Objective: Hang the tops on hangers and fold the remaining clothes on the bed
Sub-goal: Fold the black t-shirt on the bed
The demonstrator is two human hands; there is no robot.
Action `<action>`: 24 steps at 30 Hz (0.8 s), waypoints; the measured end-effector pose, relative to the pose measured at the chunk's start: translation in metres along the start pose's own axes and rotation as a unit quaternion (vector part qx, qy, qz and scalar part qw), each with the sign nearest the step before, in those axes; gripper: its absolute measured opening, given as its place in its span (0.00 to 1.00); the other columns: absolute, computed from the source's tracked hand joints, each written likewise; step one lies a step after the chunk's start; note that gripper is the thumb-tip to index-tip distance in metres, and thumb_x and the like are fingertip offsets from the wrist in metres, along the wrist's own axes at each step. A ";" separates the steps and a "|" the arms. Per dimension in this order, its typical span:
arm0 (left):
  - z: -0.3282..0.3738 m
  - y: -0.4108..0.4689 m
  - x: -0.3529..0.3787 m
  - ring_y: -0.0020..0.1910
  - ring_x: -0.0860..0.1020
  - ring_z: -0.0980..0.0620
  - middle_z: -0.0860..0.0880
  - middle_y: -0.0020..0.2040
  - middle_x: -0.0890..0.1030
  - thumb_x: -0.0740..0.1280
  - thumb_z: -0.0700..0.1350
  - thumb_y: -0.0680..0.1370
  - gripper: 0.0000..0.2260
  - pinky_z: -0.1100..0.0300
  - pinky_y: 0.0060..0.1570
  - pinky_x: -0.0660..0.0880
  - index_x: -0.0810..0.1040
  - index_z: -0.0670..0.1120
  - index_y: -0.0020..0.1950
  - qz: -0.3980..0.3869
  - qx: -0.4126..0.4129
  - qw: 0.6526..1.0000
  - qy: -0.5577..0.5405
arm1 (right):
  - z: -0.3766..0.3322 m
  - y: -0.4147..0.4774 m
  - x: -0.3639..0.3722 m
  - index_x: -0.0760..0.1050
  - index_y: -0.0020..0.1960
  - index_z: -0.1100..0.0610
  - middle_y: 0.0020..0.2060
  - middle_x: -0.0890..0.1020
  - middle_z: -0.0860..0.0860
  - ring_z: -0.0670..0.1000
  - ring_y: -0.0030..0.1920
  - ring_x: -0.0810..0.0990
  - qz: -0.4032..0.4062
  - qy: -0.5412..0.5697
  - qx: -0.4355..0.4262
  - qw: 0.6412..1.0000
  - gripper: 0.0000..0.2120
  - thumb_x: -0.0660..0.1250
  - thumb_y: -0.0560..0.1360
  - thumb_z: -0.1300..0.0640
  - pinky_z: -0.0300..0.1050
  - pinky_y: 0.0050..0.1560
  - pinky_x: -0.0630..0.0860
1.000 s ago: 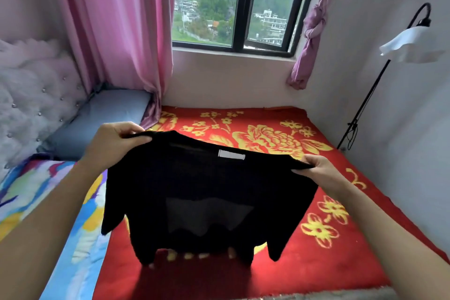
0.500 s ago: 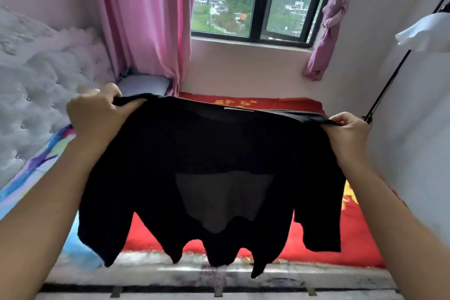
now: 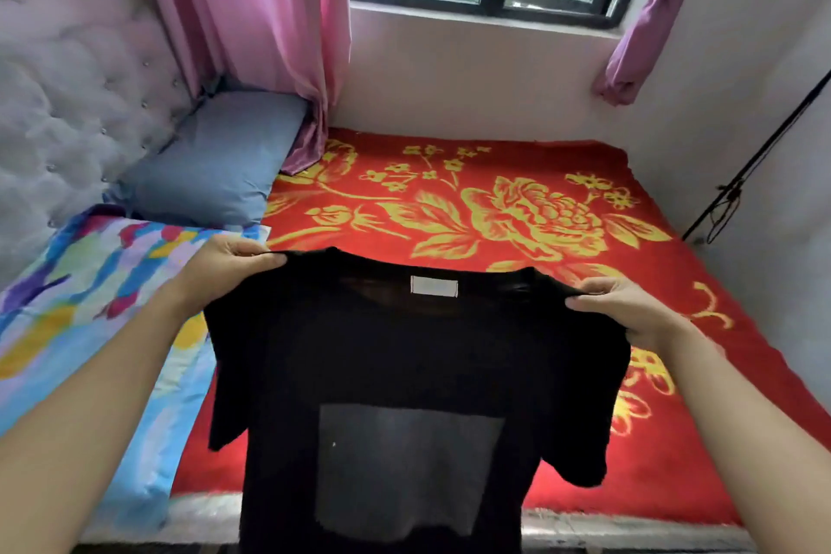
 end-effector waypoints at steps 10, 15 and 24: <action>-0.054 0.213 0.038 0.24 0.71 0.63 0.58 0.22 0.74 0.72 0.37 0.72 0.07 0.74 0.26 0.65 0.80 0.43 0.34 -0.027 -0.035 0.999 0.023 | -0.018 0.196 0.002 0.79 0.39 0.59 0.32 0.81 0.53 0.51 0.31 0.80 0.106 0.035 0.053 0.992 0.03 0.70 0.72 0.63 0.40 0.29 0.77; -0.083 0.275 0.065 0.23 0.71 0.64 0.60 0.21 0.73 0.73 0.37 0.71 0.11 0.75 0.26 0.64 0.77 0.46 0.31 -0.031 -0.035 0.997 0.061 | -0.007 0.257 0.003 0.76 0.36 0.57 0.32 0.78 0.53 0.51 0.32 0.76 0.212 0.026 0.062 0.975 0.07 0.71 0.71 0.64 0.42 0.32 0.73; -0.115 0.353 0.072 0.40 0.76 0.50 0.51 0.34 0.79 0.73 0.57 0.68 0.11 0.57 0.42 0.69 0.81 0.50 0.36 0.026 -0.070 0.976 0.206 | -0.008 0.354 -0.005 0.76 0.34 0.49 0.33 0.79 0.47 0.58 0.47 0.80 0.262 -0.067 0.067 0.960 0.07 0.72 0.69 0.51 0.57 0.60 0.70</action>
Point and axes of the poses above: each hand's wrist, its own y-axis towards the middle knuckle, its own x-axis out of the palm, z = x × y, the point moved 9 cm from there along y, towards the middle knuckle
